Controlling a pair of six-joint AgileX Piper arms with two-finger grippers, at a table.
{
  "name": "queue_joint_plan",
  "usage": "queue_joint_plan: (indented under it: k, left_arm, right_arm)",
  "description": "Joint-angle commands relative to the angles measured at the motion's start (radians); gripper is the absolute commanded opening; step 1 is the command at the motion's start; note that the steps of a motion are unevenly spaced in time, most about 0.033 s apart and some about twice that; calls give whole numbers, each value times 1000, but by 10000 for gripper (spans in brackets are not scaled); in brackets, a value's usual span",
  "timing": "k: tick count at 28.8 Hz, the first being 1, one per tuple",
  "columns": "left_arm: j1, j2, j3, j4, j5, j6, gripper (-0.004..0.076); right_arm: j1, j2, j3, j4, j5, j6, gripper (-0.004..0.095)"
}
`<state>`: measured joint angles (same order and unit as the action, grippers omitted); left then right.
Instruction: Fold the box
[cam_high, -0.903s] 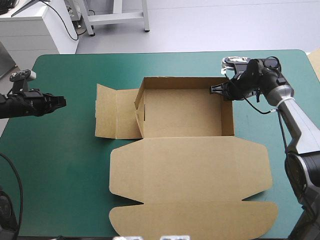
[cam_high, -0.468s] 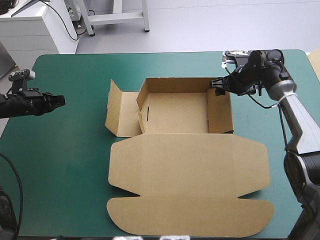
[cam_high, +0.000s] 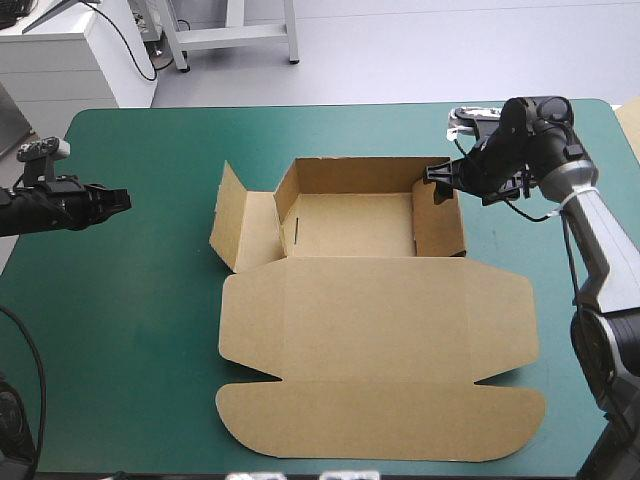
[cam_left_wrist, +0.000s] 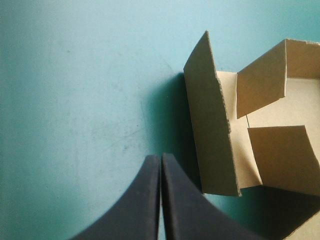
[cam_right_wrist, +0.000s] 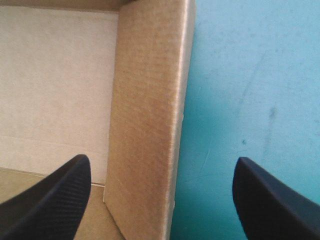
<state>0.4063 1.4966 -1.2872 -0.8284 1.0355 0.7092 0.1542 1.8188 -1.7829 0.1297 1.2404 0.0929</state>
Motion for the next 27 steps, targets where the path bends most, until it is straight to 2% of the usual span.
queue_joint_plan:
  k: [1, 9, 16, 19, 22, 24, 27]
  left_arm:
    - [1, -38, -26, -69, -9, -9, -8]
    - [1, -38, -26, -78, -9, -9, -8]
    - [1, -38, -26, -78, -11, -7, -8]
    - [1, -38, -26, -78, -11, -7, -8]
    - [1, -37, -26, -78, -12, -7, -8]
    - [1, -35, -26, -78, -12, -7, -8]
    - [1, -24, -26, -78, -4, -7, -8]
  right_arm:
    - [1, -17, -9, -15, -49, 6, 721]
    - [12, 73, -7, 22, -58, 8, 721]
    - [36, 114, -5, 10, -60, 10, 717]
    - [35, 116, -5, 12, -47, 10, 676]
    - [35, 114, -10, -11, -16, 10, 521]
    - [35, 114, -10, -33, 4, 10, 349]
    - [35, 114, -10, -52, 5, 8, -2]
